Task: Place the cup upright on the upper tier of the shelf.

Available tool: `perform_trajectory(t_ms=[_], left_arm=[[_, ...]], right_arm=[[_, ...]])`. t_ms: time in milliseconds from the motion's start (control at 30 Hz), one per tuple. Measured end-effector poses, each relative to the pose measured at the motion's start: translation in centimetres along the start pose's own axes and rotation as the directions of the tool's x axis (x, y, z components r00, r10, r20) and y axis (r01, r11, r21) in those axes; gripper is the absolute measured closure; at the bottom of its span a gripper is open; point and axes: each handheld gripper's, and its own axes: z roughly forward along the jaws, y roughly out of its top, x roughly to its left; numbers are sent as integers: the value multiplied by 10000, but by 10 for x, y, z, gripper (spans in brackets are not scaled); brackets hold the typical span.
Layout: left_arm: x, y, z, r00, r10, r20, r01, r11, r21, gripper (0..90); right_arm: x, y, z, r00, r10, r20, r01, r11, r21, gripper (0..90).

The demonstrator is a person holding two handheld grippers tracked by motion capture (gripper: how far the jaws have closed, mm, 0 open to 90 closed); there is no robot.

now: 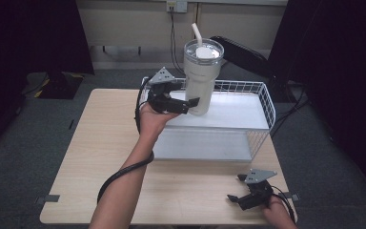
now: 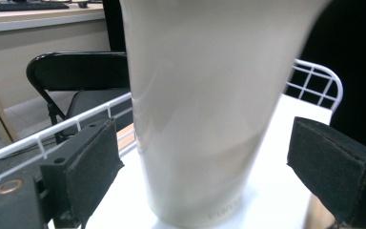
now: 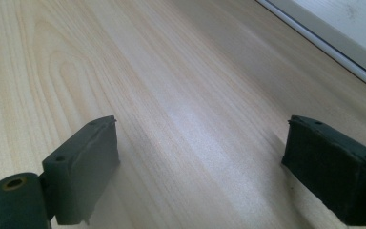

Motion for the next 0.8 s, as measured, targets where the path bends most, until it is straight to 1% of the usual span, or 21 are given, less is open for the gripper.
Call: perform_trajectory(t_ms=[133, 167, 200, 233, 267, 300, 333, 400, 433, 533, 567, 633, 667, 800], left_arm=[[-4, -1, -9, 9999, 158, -22, -157, 9998, 132, 109], [-7, -1, -14, 9995, 314, -8, -314, 9993, 218, 109], [-7, -1, -14, 9995, 314, -8, -314, 9993, 218, 109], [-9, -1, -16, 9992, 398, 14, -398, 9989, 260, 109], [-12, -2, -21, 9987, 505, 92, -507, 9983, 292, 109], [-14, -2, -24, 9986, 526, 115, -529, 9981, 318, 109], [-15, -2, -26, 9982, 601, 81, -603, 9978, 277, 109], [-16, -3, -29, 9980, 625, 132, -629, 9975, 309, 110], [-18, -5, -33, 9977, 643, 235, -649, 9975, 277, 110], [-21, -7, -37, 9977, 628, 242, -634, 9976, 267, 111], [-24, -11, -40, 9973, 672, 300, -680, 9973, 278, 111], [-25, -13, -42, 9973, 647, 335, -656, 9975, 264, 109], [-27, -16, -44, 9965, 734, 389, -749, 9965, 379, 109], [-29, -22, -48, 9964, 690, 484, -708, 9968, 375, 113]], right_arm=[[0, 0, 0, 10000, 1, -1, -1, 10000, 1, 106], [0, 0, 0, 10000, 1, -1, -1, 10000, 2, 106], [0, 0, 0, 10000, 1, -1, -1, 10000, 2, 106], [0, 0, 0, 10000, 0, -1, 0, 10000, 0, 106], [0, 0, 0, 10000, -4, 0, 4, 10000, 1, 106], [0, 0, 0, 10000, -2, 0, 2, 10000, 1, 106], [0, 0, 0, 10000, 1, -1, -1, 10000, 2, 106], [0, 0, 0, 10000, -6, 5, 6, 10000, 1, 106], [0, 0, 0, 10000, -3, -1, 3, 10000, 0, 106], [0, 0, 0, 10000, -5, 0, 5, 10000, -1, 106], [0, 0, 0, 10000, -6, 5, 6, 10000, -3, 106], [0, 0, 0, 10000, -6, 2, 6, 10000, -3, 106], [0, 0, 0, 10000, -6, 2, 6, 10000, -4, 106], [0, 0, 0, 10000, 14, -2, -14, 10000, 9, 106]])
